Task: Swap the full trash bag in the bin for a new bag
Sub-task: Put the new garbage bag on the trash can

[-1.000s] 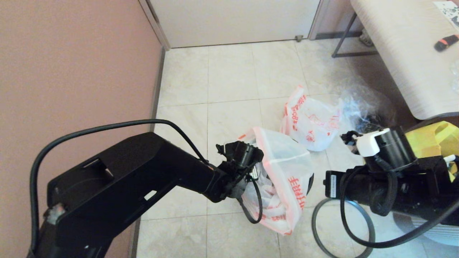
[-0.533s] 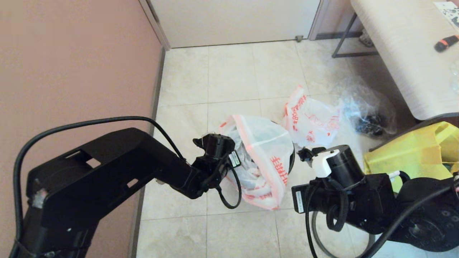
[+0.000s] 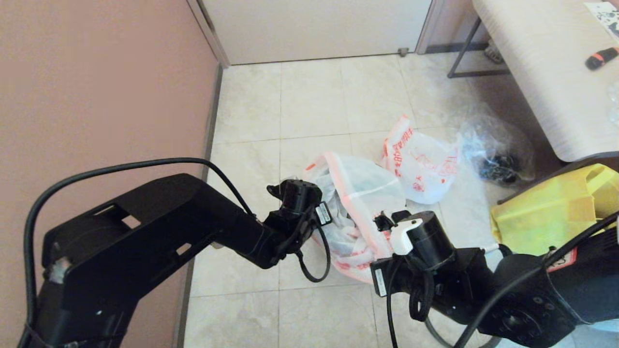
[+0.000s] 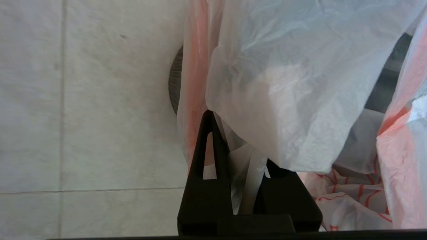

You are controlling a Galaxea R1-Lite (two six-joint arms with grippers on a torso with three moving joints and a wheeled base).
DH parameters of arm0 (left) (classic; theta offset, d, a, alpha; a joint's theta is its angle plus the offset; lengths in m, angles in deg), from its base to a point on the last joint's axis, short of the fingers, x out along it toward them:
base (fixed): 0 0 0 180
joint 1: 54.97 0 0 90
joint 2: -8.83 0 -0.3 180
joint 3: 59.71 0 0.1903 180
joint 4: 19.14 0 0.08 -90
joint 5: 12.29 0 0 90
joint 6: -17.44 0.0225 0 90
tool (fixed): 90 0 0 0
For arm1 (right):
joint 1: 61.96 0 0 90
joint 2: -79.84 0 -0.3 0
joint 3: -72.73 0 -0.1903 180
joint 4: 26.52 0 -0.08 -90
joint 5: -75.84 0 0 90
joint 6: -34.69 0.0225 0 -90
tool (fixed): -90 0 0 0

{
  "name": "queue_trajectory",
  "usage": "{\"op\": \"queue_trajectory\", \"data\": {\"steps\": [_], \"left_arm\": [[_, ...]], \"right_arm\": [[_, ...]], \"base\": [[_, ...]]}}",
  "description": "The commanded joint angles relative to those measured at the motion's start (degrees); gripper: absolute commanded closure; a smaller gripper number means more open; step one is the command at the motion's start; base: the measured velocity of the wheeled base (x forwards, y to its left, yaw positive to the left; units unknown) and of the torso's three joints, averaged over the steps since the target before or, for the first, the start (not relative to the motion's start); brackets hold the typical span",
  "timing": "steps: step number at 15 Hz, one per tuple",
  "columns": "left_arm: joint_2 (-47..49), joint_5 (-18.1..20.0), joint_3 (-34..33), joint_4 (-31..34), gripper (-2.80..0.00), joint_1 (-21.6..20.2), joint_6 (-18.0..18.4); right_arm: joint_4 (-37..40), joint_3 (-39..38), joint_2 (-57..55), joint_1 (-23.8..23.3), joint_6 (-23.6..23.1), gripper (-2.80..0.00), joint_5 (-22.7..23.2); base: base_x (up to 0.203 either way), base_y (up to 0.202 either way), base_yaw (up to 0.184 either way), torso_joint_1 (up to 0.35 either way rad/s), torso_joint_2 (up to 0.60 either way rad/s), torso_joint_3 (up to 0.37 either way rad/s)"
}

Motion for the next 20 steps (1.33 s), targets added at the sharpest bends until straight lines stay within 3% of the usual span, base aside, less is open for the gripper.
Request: {"op": "queue_trajectory", "data": {"steps": [1, 3, 11, 17, 20], "left_arm": [[1.2, 0.5, 0.3, -0.9, 0.0, -0.4, -0.2], [1.4, 2.0, 0.5, -1.7, 0.0, -0.7, -0.2], [0.9, 2.2, 0.9, -1.7, 0.0, -1.1, -0.6], [0.3, 3.8, 0.6, -1.5, 0.0, -1.1, -1.8], [0.7, 3.8, 0.6, -1.6, 0.0, -1.3, -1.8]], "right_arm": [[-1.2, 0.2, -3.6, -0.6, -0.5, 0.0, 0.4], [-3.7, 0.3, -6.3, -1.0, -1.6, 0.0, 0.9], [-6.4, 2.5, -11.2, -0.9, -4.6, 0.0, 0.4], [-6.3, 6.7, -14.9, -4.6, -6.4, 0.0, 0.0], [-6.4, 7.2, -16.1, -8.5, -6.1, 0.0, -0.6]], "base": [[0.0, 0.0, 0.0, 0.0, 0.0, 0.0], [0.0, 0.0, 0.0, 0.0, 0.0, 0.0], [0.0, 0.0, 0.0, 0.0, 0.0, 0.0], [0.0, 0.0, 0.0, 0.0, 0.0, 0.0], [0.0, 0.0, 0.0, 0.0, 0.0, 0.0]]}}
